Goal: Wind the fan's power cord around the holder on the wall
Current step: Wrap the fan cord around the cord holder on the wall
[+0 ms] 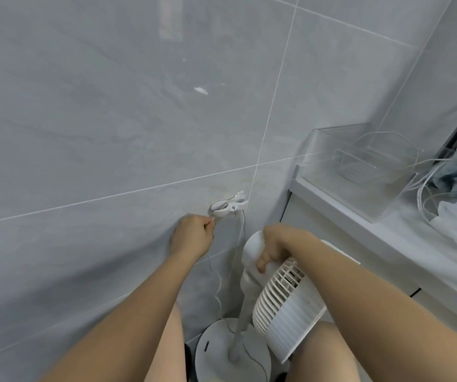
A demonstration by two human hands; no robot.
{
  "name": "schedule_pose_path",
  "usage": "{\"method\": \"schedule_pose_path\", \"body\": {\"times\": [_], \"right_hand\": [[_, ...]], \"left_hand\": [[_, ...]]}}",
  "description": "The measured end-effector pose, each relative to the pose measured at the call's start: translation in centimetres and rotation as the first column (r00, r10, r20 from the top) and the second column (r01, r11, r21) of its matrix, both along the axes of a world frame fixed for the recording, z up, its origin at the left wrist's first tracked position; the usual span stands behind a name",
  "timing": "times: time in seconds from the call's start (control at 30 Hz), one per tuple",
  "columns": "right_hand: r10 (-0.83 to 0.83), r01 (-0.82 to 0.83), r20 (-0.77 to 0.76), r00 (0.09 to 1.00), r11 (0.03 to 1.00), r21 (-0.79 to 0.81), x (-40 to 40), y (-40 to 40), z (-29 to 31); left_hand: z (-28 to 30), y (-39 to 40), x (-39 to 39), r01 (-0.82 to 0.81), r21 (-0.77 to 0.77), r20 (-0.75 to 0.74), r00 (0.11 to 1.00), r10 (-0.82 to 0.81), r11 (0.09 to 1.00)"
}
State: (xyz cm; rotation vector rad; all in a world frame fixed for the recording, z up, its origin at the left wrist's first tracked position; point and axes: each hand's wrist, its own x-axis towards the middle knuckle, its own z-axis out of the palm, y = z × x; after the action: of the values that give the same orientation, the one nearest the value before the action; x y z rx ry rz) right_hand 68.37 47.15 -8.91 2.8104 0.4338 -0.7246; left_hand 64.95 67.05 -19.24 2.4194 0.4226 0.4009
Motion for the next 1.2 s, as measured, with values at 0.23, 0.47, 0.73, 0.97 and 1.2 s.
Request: {"method": "schedule_pose_path", "body": {"times": [0.23,0.47,0.73,0.97,1.2], "right_hand": [[0.054,-0.054,0.030,0.998,0.998,0.015,-0.4,0.2,0.8],[0.003,-0.003,-0.008,1.000,1.000,0.012,-0.5,0.7,-1.0],[-0.008,0.008,-0.023,1.000,1.000,-0.002,0.2,1.1,-1.6],[0.123,-0.141,0.108,0.987,0.973,0.180,1.8,0.7,-1.9],[0.178,-0.173,0.007,0.984,0.945,0.277,4.3,1.7,-1.2]], "left_hand": [[-0.5,-0.4,-0.1,-0.011,-0.012,0.008,1.000,0.011,1.000],[-0.8,-0.1,-0.2,-0.002,0.048,0.018,1.000,0.001,0.999],[-1.1,-1.0,0.0,-0.021,0.023,0.005,1.000,0.021,1.000],[-2.1,-1.4,0.5,-0.019,0.004,0.013,1.000,0.019,1.000],[-2.1,-2.1,1.0,-0.048,0.025,-0.032,0.998,0.048,0.999]]}}
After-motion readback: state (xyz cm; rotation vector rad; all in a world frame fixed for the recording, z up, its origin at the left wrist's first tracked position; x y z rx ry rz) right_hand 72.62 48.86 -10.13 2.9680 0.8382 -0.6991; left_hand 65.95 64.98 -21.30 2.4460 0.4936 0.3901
